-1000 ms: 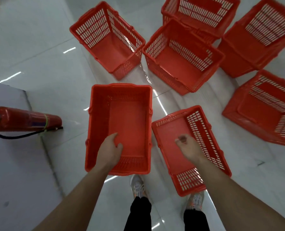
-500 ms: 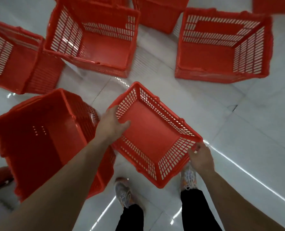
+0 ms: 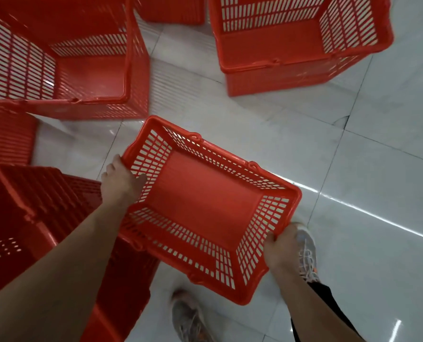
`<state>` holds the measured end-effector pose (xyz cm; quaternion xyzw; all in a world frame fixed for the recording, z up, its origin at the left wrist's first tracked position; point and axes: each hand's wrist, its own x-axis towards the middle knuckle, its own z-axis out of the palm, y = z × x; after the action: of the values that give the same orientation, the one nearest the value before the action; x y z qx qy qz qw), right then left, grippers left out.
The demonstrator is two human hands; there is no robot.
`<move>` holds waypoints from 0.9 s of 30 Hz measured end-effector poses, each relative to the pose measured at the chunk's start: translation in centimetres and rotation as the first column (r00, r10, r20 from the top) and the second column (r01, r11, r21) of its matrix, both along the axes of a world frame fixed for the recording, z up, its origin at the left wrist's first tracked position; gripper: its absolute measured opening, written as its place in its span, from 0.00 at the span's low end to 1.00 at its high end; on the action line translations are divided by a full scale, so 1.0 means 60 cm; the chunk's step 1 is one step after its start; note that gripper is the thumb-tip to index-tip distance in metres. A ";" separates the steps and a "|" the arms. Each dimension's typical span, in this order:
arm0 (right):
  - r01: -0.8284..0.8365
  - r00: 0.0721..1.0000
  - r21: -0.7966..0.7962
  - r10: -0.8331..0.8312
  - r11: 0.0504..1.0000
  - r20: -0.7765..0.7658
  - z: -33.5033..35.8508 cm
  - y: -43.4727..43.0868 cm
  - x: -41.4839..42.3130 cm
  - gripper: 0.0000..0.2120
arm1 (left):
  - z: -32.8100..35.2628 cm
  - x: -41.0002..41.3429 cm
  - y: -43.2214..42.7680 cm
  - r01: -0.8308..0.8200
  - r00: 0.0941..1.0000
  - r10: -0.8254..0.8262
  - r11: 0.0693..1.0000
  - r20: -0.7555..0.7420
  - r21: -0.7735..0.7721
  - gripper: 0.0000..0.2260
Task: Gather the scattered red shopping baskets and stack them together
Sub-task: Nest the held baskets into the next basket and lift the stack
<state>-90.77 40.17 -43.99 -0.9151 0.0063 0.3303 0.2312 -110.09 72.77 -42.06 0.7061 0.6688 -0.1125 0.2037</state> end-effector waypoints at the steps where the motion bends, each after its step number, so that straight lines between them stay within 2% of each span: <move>1: -0.021 0.999 -0.002 0.021 1.000 0.030 -0.002 -0.002 0.004 0.07 | -0.001 0.001 0.005 -0.031 0.999 0.031 0.999 0.005 0.009 0.28; 4: -0.063 0.996 -0.014 0.064 0.998 0.069 0.009 -0.004 0.029 0.11 | 0.008 0.003 0.014 -0.112 0.993 0.112 0.994 0.032 0.000 0.18; 7: -0.049 0.993 0.041 0.044 0.998 0.106 0.052 0.014 0.073 0.12 | 0.047 0.005 0.005 -0.123 0.984 0.114 0.991 0.136 0.059 0.16; 9: -0.064 0.981 0.070 0.050 0.996 0.187 0.099 0.038 0.106 0.12 | 0.094 0.008 0.003 -0.153 0.970 0.134 0.985 0.201 0.080 0.15; 16: -0.186 0.940 0.166 0.126 0.968 0.318 0.363 0.155 0.221 0.15 | 0.356 0.031 0.025 -0.301 0.882 0.225 0.945 0.415 0.128 0.15; 20: -0.281 0.918 0.218 0.196 0.935 0.345 0.538 0.229 0.250 0.15 | 0.530 0.013 0.033 -0.403 0.814 0.288 0.905 0.504 0.134 0.18; 24: -0.370 0.889 0.262 0.257 0.891 0.379 0.688 0.290 0.236 0.17 | 0.681 -0.047 0.021 -0.495 0.770 0.352 0.856 0.532 0.151 0.22; 27: -0.456 0.868 0.314 0.338 0.833 0.364 0.771 0.329 0.202 0.16 | 0.767 -0.115 -0.007 -0.579 0.737 0.439 0.802 0.515 0.145 0.22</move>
<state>-78.65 59.91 2.26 -0.8697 -0.2861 0.2266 0.3323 -117.01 72.32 3.95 0.5214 0.7794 0.2186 0.2699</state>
